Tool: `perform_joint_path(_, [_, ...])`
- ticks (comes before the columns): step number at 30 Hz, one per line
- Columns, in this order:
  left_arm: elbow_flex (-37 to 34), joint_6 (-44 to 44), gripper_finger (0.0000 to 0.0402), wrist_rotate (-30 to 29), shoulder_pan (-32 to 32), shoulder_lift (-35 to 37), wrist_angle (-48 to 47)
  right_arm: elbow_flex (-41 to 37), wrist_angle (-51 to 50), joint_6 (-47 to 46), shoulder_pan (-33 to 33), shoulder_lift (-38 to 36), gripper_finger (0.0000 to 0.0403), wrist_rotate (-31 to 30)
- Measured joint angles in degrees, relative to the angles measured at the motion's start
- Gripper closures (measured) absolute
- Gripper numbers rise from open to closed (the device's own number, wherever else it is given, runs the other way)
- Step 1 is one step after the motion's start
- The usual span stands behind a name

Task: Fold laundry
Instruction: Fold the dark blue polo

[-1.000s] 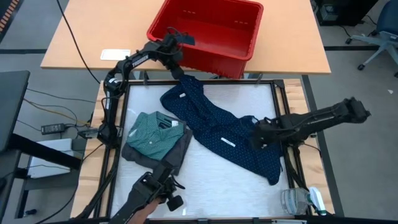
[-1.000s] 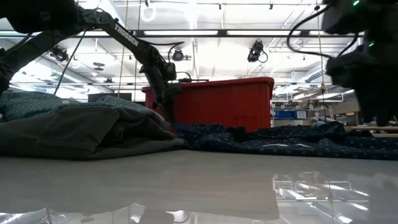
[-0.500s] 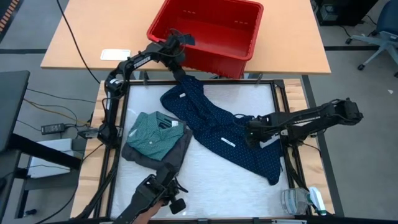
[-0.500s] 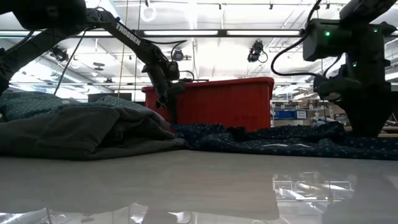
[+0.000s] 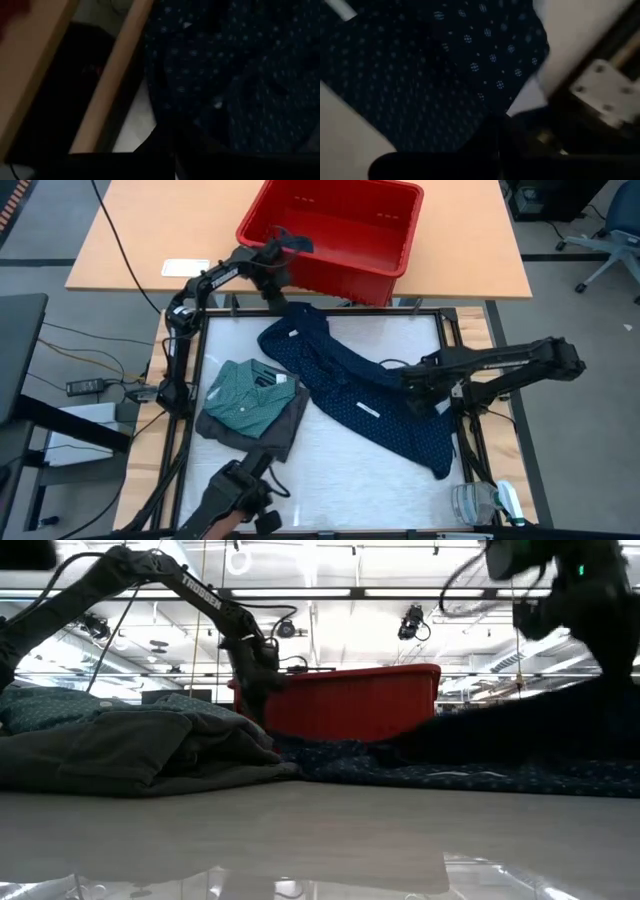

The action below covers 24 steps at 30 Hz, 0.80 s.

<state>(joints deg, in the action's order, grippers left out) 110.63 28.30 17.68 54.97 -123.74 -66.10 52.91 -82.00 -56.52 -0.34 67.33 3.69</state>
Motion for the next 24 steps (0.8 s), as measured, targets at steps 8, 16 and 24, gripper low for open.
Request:
perform_joint_path(8, [-0.25, -1.09, 0.0402, 3.92, 1.23, 5.59, -0.51, 9.16, -7.92, 0.39, 1.63, -0.19, 0.0400, -0.18])
perform_joint_path(16, [-0.88, -1.28, 0.0402, 7.20, -1.71, 7.27, -1.92, 10.34, -7.92, -13.58, 11.24, 2.87, 0.0402, 8.99])
perform_joint_path(24, [-9.33, 2.55, 0.0402, 7.16, -6.38, 7.56, -4.48, 10.34, 0.54, -33.05, 27.11, 4.92, 0.0402, 13.46])
